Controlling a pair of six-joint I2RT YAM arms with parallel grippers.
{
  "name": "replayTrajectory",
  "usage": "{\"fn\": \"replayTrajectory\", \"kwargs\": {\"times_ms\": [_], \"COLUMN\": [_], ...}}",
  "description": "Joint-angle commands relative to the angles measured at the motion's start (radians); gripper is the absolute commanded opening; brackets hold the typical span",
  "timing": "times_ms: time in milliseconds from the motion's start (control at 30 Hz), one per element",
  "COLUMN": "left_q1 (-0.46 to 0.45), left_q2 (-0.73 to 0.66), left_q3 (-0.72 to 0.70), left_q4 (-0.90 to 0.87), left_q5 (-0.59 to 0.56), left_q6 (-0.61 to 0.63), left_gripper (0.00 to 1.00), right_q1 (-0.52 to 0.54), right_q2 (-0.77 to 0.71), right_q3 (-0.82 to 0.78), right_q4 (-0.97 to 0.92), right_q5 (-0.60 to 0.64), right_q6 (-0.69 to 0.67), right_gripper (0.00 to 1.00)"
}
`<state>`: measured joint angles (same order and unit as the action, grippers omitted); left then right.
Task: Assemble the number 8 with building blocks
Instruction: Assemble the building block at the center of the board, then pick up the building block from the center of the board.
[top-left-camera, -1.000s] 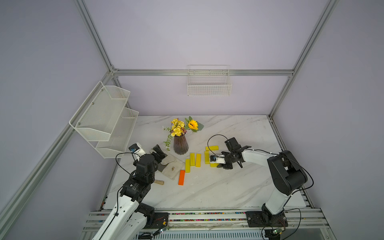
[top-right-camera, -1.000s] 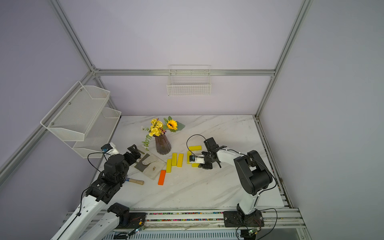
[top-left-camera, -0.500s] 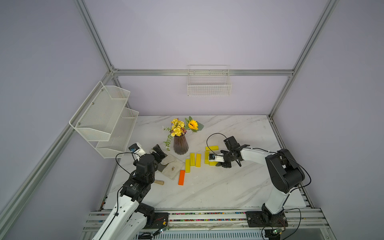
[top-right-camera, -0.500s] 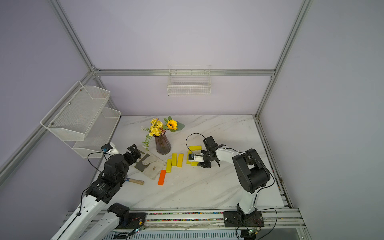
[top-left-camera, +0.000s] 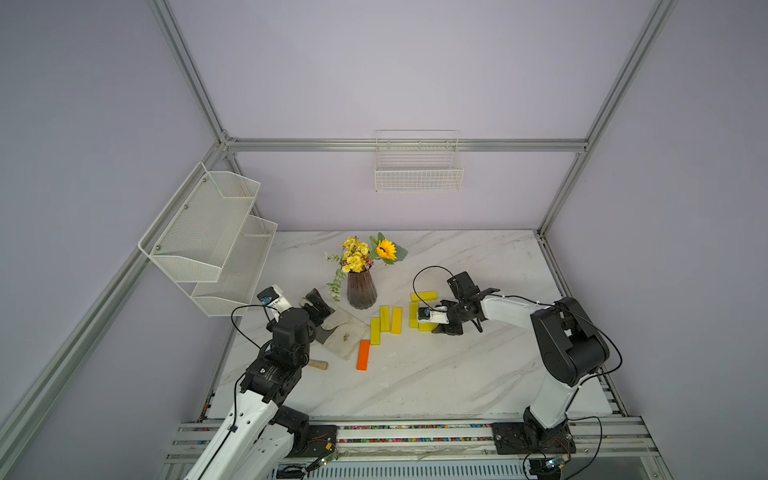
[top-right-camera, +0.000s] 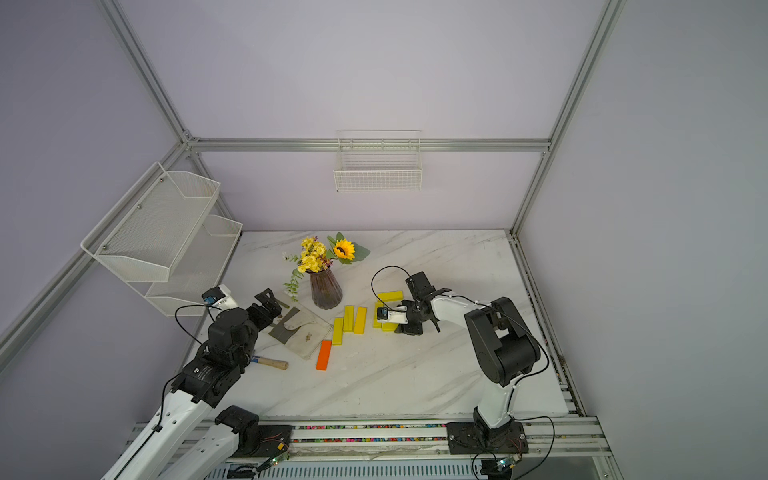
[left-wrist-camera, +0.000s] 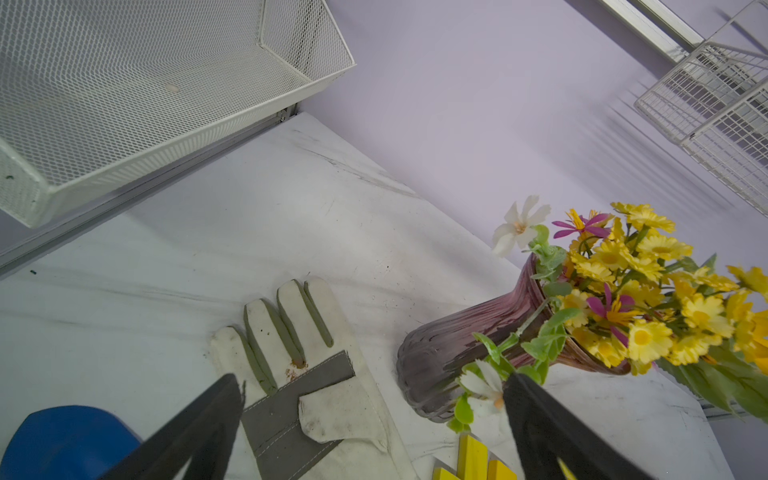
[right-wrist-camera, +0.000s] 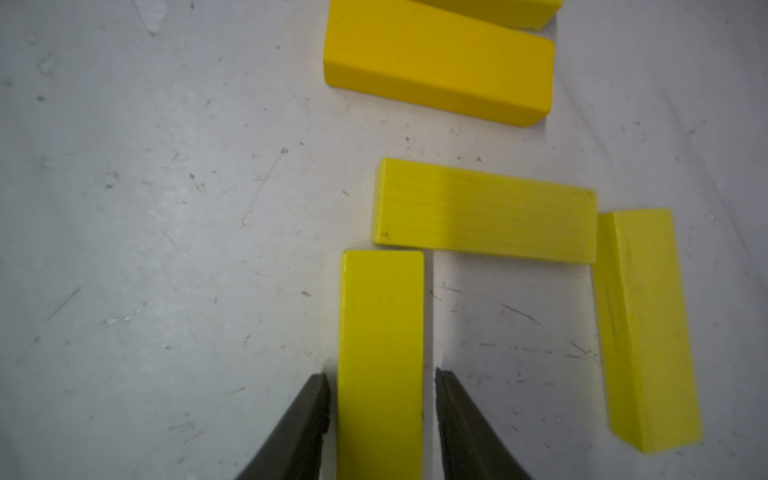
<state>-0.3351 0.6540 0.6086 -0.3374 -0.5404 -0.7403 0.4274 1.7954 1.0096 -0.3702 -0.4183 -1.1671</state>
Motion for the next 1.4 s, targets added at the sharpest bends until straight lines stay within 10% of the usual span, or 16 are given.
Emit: {"fn": "replayTrajectory", "kwargs": {"times_ms": [0,267,367,567,700,867,1167,1367], "left_q1": [-0.005,-0.003,-0.003,-0.004,-0.002,-0.003,-0.003,-0.004], "left_q2": [-0.008,-0.014,-0.017,-0.014,-0.010,-0.010,-0.053,-0.082], "left_q3": [-0.003,-0.001,0.003,0.005,0.011,0.032,0.057,0.055], "left_q4": [0.037,0.034,0.030,0.028,0.025,0.015,-0.007,-0.022], "left_q5": [-0.017,-0.019,-0.021,-0.021,-0.013,-0.010,-0.033,-0.027], "left_q6": [0.013,0.012,0.012,0.009,0.012,0.019,0.036,0.033], "left_gripper": [1.00,1.00,1.00,1.00,1.00,1.00,1.00,1.00], "right_q1": [0.005,0.004,0.007,0.106,0.231,0.298,0.734,0.803], "right_q2": [0.019,-0.133,-0.281,-0.431,-0.310,-0.252,-0.321,-0.285], "right_q3": [-0.002,-0.034,-0.046,-0.025,0.199,0.138,-0.131,-0.103], "right_q4": [-0.058,0.063,0.195,0.575,0.333,0.399,0.627,0.574], "right_q5": [0.015,-0.014,-0.032,0.176,0.423,0.282,0.977,1.087], "right_q6": [-0.013,0.032,0.159,0.798,1.008,1.292,1.329,1.556], "right_gripper": [0.73,0.78,0.97,0.97,0.97,0.97,0.94,0.97]}}
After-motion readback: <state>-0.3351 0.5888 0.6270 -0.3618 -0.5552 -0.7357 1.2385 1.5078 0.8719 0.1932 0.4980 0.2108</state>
